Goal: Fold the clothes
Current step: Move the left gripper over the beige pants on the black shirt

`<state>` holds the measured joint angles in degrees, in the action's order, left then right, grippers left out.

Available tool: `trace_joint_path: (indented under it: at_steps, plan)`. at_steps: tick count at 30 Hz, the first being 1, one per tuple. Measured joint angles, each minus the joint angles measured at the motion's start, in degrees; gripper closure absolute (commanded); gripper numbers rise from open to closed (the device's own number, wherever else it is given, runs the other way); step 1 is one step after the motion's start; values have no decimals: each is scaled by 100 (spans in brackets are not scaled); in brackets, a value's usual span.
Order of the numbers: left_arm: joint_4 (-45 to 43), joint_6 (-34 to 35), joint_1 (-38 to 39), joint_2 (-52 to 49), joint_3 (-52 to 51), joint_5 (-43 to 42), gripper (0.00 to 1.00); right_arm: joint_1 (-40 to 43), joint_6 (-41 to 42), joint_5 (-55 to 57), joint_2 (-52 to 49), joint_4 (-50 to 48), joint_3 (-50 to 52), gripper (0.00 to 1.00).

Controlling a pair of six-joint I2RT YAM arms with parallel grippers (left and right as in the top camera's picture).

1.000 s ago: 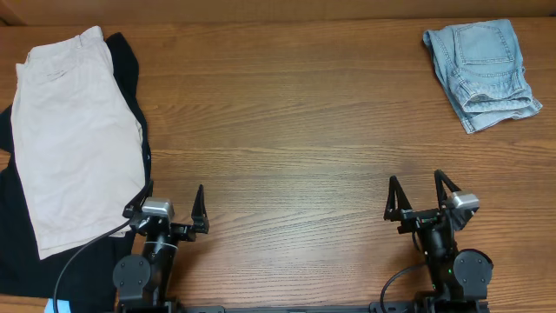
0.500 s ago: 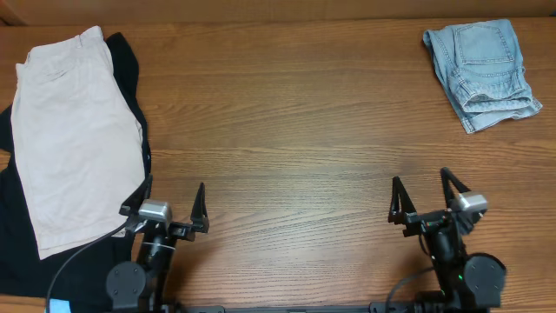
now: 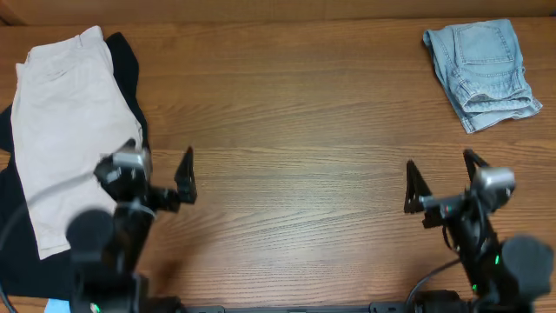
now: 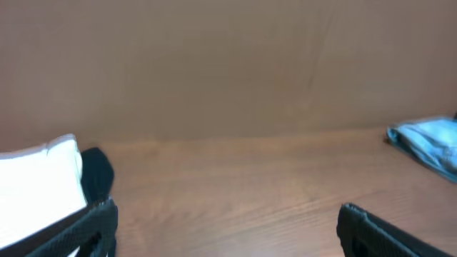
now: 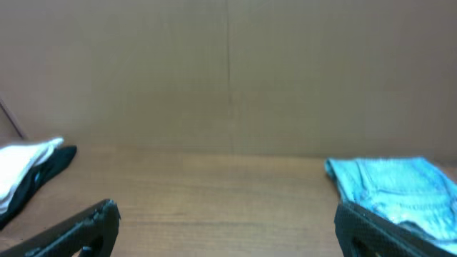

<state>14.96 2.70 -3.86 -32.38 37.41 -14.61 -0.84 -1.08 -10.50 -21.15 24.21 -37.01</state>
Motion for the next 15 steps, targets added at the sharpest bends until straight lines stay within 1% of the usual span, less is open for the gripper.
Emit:
trace_joint_path:
  at_steps: [3, 6, 9, 11, 15]
  plan:
    - [957, 7, 0, -922, 1091, -22, 0, 0, -24, -46, -1104, 758, -997, 0]
    - [2208, 2, 0, -2098, 2490, -31, 0, 0, -42, -114, -1969, 1451, -1775, 0]
    - [3248, -103, 0, -3077, 3633, -46, 0, 0, -44, -232, -2870, 2015, -2514, 0]
    - [3665, -269, 0, -3803, 4387, -46, 0, 0, -42, -402, -3504, 2179, -2914, 0]
    - [3694, -595, 0, -4642, 4975, -42, 0, 0, -42, -960, -4419, 2026, -3156, 0]
